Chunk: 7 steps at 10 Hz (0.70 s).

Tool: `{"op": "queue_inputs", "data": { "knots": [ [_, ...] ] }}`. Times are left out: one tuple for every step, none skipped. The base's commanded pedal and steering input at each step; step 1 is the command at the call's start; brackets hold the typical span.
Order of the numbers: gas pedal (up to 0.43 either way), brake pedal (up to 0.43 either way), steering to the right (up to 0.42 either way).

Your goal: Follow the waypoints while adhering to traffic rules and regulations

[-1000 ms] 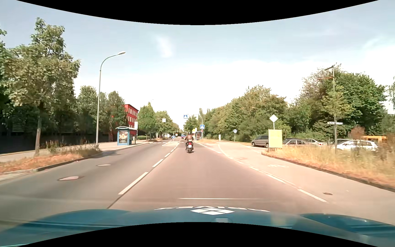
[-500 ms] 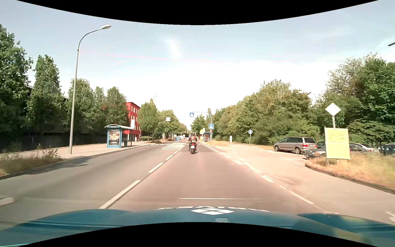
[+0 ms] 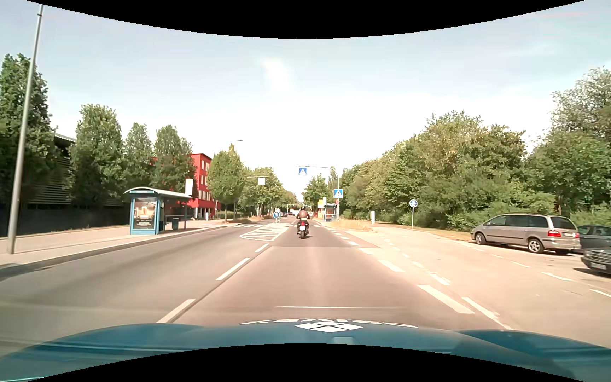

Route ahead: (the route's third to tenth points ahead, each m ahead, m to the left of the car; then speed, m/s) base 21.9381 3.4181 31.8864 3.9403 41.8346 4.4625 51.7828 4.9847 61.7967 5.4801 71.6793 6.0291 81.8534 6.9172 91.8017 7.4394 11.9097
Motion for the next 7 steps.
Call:
{"op": "queue_inputs", "data": {
  "knots": [
    [0.047,0.0,-0.014],
    [0.047,0.0,-0.013],
    [0.047,0.0,-0.013],
    [0.047,0.0,-0.012],
    [0.047,0.0,-0.011],
    [0.039,0.0,-0.009],
    [0.008,0.0,-0.009]
  ]
}}
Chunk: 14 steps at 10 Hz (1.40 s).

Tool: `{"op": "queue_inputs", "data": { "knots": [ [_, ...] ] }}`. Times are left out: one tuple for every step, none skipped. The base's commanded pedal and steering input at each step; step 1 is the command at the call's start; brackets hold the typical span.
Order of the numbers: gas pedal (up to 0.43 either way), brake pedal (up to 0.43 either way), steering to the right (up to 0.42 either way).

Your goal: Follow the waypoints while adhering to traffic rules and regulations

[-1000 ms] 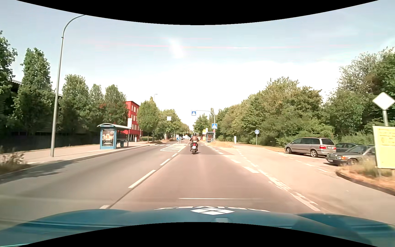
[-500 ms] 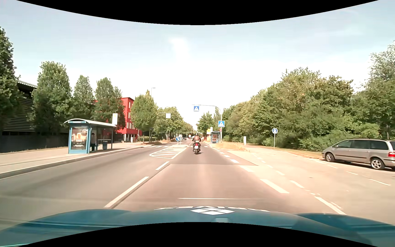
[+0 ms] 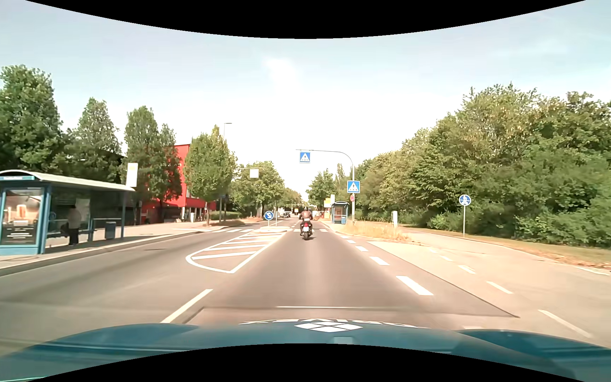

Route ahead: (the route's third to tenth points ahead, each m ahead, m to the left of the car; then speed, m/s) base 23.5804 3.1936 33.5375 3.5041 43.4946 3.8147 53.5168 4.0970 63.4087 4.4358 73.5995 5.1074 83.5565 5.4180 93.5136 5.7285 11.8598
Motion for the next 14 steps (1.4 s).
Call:
{"op": "queue_inputs", "data": {
  "knots": [
    [0.0,0.0,-0.008],
    [0.0,0.0,-0.008],
    [0.0,0.0,-0.009],
    [0.0,0.0,-0.008],
    [0.0,0.0,-0.008],
    [0.0,0.0,-0.008],
    [0.0,0.0,-0.008],
    [0.0,0.0,-0.008],
    [0.0,0.0,-0.008],
    [0.0,0.0,-0.008],
    [0.0,0.0,-0.008],
    [0.0,0.0,-0.007],
    [0.0,0.0,-0.008],
    [0.0,0.0,-0.009]
  ]
}}
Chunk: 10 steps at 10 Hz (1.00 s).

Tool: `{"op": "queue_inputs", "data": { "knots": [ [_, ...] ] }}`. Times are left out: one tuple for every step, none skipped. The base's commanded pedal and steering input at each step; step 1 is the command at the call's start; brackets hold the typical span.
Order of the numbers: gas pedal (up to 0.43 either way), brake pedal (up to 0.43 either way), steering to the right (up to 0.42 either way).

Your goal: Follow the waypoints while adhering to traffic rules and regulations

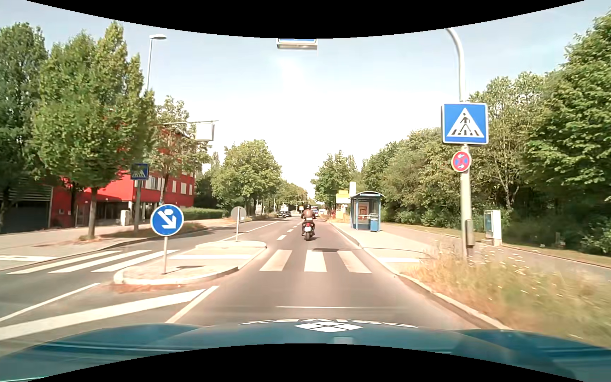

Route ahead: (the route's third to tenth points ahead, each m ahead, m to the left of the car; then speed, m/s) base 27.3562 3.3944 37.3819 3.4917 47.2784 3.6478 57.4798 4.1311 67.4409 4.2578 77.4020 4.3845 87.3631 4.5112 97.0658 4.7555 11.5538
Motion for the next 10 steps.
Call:
{"op": "queue_inputs", "data": {
  "knots": [
    [0.0,0.0,-0.009],
    [0.0,0.0,-0.009],
    [0.0,0.0,-0.01],
    [0.0,0.0,-0.01],
    [0.0,0.0,-0.01],
    [0.0,0.0,-0.01],
    [0.0,0.0,-0.01],
    [0.0,0.0,-0.011],
    [0.0,0.0,-0.011],
    [0.0,0.0,-0.011]
  ]
}}
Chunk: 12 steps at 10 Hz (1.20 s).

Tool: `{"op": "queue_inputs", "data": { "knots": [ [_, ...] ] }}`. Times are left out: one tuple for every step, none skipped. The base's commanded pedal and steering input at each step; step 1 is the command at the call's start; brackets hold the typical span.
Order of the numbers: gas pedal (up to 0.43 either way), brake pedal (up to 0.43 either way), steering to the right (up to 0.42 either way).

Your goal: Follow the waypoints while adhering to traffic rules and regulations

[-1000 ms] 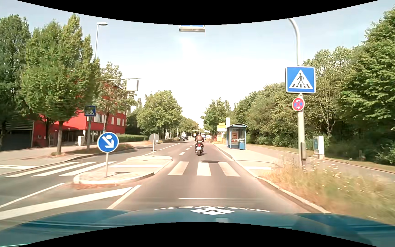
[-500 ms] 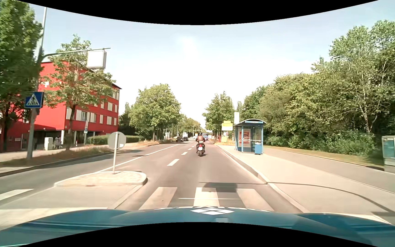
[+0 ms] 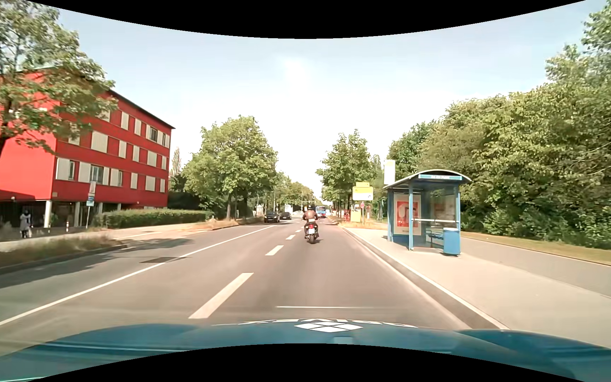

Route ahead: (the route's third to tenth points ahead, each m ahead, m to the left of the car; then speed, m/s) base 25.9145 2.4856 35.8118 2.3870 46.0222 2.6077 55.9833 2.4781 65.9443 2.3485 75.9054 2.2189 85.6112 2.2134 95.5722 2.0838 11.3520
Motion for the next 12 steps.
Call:
{"op": "queue_inputs", "data": {
  "knots": [
    [0.0,0.0,-0.012],
    [0.0,0.012,-0.013],
    [0.0,0.049,-0.015],
    [0.0,0.098,-0.016],
    [0.0,0.122,-0.017],
    [0.0,0.128,-0.017],
    [0.0,0.122,-0.017],
    [0.0,0.104,-0.017],
    [0.0,0.085,-0.017],
    [0.0,0.079,-0.017],
    [0.0,0.079,-0.016],
    [0.0,0.073,-0.017]
  ]
}}
